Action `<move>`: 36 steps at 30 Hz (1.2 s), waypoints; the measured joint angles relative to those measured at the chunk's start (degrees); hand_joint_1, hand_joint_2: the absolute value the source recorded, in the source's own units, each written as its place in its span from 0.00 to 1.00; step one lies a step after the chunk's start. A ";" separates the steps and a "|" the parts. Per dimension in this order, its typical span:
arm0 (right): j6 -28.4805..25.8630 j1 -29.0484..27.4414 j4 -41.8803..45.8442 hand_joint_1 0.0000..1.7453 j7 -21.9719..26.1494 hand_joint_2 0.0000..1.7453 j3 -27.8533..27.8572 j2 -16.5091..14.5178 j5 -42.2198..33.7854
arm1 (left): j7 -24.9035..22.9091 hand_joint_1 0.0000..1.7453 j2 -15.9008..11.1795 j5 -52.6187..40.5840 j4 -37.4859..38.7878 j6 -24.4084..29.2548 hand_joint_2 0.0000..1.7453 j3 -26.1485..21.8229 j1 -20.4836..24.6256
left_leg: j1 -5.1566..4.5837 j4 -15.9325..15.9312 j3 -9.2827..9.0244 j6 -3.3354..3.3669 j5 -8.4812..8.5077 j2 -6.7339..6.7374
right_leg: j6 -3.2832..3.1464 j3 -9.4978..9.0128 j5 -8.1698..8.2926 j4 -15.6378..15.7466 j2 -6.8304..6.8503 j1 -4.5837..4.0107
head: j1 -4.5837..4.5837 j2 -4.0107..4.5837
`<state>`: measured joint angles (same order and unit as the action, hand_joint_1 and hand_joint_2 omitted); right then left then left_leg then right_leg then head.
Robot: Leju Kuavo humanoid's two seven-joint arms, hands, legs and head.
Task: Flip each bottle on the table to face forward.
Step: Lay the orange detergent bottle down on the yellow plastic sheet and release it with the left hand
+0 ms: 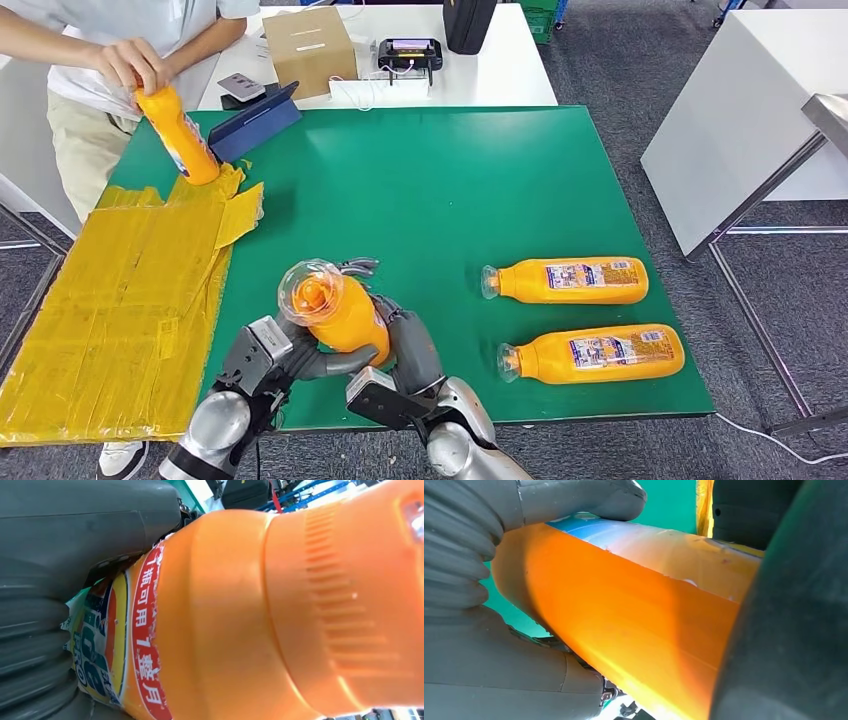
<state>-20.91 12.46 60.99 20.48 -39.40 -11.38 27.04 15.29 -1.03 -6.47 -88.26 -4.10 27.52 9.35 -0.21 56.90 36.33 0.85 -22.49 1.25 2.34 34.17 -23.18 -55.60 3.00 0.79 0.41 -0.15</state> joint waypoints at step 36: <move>-1.74 -9.71 27.29 0.00 3.48 1.00 14.42 1.33 -13.45 | -24.13 1.00 -5.05 -72.04 21.25 11.21 1.00 5.59 20.75 | 0.00 0.01 -0.01 -0.03 0.10 0.12 | -0.01 0.02 0.08 -0.03 -0.03 -0.01 | -0.01 0.00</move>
<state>-22.64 2.75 88.28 23.96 -24.98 -10.05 13.59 -8.84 -6.08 -78.51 -67.01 7.11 33.11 30.11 -0.21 56.91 36.32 0.82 -22.39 1.38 2.33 34.19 -23.10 -55.63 2.98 0.79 0.41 -0.15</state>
